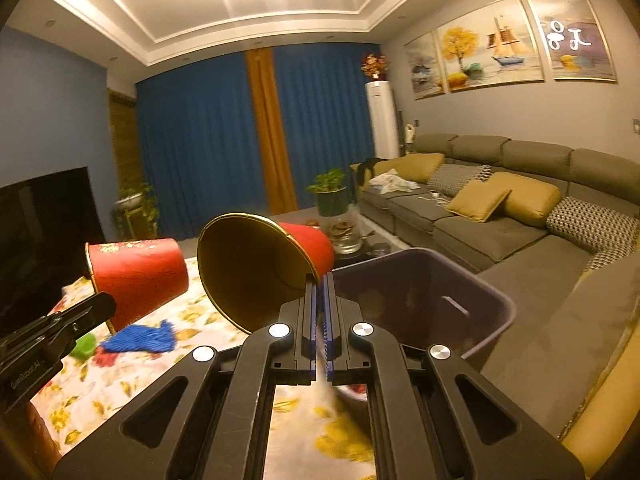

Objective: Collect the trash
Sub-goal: 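Carry both red cups with both tools over the grey bin, then open both tools to drop the red cups into the bin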

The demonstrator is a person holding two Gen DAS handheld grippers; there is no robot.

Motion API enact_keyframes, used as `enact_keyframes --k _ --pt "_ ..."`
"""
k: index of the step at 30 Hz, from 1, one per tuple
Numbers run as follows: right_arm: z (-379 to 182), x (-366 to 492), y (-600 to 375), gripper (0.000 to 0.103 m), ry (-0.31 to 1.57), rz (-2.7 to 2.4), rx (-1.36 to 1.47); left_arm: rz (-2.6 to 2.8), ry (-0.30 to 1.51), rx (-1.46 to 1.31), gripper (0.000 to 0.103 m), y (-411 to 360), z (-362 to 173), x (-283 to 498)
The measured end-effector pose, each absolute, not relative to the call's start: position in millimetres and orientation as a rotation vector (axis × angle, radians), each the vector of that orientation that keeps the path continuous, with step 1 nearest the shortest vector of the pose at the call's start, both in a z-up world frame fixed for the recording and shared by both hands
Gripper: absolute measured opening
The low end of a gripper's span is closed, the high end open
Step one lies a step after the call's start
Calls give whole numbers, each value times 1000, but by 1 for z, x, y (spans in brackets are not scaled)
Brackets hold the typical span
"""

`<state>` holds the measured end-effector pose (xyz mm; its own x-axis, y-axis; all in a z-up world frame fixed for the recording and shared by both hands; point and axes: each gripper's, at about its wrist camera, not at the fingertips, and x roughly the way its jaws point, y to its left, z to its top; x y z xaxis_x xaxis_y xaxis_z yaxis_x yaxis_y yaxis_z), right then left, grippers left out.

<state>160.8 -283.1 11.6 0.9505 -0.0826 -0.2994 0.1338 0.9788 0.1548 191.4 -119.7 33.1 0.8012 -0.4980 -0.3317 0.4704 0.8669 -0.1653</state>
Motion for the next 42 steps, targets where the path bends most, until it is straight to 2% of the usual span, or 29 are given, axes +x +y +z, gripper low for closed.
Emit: enact_keyframes --k 15,32,33,34,35,36,39,41,42 --pt "7 171 -365 4 259 -248 264 -634 414 -22 1 -231 12 240" --pt "-4 192 -389 6 275 -237 311 -694 457 -53 3 -274 -7 272" --pt "-5 192 -391 6 278 -235 313 -690 464 -53 6 -274 -10 274" --pt "-5 192 -391 6 282 -235 314 -680 472 -50 20 -274 -12 278" --pt "-6 192 -391 6 287 -238 314 -671 479 -49 43 -273 -13 280" --pt "-4 194 -393 6 289 -239 315 -664 484 -63 50 -269 -15 282" --pt "-2 195 -392 8 296 -242 315 -645 478 -97 60 -257 -15 284" --pt "0 196 -391 13 301 -244 315 -629 474 -109 70 -249 -15 284" --pt "0 195 -390 26 302 -240 318 -623 474 -112 71 -246 -14 282"
